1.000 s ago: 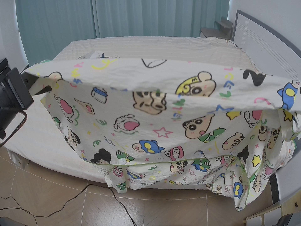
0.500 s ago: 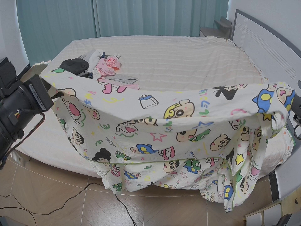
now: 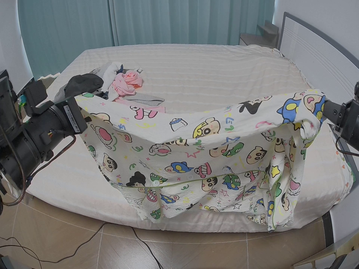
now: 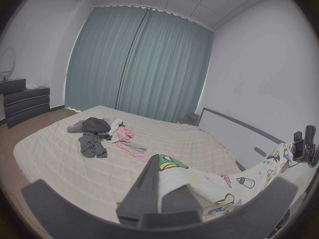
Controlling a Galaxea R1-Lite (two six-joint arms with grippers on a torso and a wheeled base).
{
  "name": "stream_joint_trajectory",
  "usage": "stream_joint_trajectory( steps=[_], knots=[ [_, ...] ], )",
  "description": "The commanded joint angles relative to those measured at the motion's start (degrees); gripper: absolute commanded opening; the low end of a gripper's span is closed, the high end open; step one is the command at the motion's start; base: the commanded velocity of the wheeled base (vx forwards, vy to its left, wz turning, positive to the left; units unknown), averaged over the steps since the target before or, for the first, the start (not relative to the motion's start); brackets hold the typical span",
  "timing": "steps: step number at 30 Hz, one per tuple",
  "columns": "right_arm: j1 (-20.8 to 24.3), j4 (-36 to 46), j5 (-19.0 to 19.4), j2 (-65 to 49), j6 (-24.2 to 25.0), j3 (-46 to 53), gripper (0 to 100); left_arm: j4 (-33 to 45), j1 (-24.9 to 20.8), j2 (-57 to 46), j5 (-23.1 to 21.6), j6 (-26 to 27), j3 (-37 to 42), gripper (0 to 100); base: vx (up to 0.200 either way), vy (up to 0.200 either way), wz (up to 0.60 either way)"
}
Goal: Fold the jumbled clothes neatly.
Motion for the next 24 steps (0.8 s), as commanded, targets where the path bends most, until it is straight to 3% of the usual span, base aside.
stream_joint_trajectory(
  steps=[1,8,19,24],
  knots=[
    [-3.26,-0.60,1.35,6.04,1.15,-1.55,0,0.04,2.93,6.94,-1.46,-2.39,-2.21,0,0.200,0.000,0.00],
    [-7.57,-1.74,2.41,11.67,1.76,-2.25,0,0.04,6.70,16.69,-3.74,-3.97,-7.83,0,0.200,0.000,0.00],
    [-15.31,-1.74,3.37,22.48,1.15,-5.77,0,-0.05,8.55,34.89,-4.97,-4.41,-20.31,0,0.200,0.000,0.00],
    [-18.12,-2.97,3.20,27.05,1.06,-6.03,0,-4.71,8.55,44.29,-4.80,-4.67,-25.76,0,0.200,0.000,0.00]
  ],
)
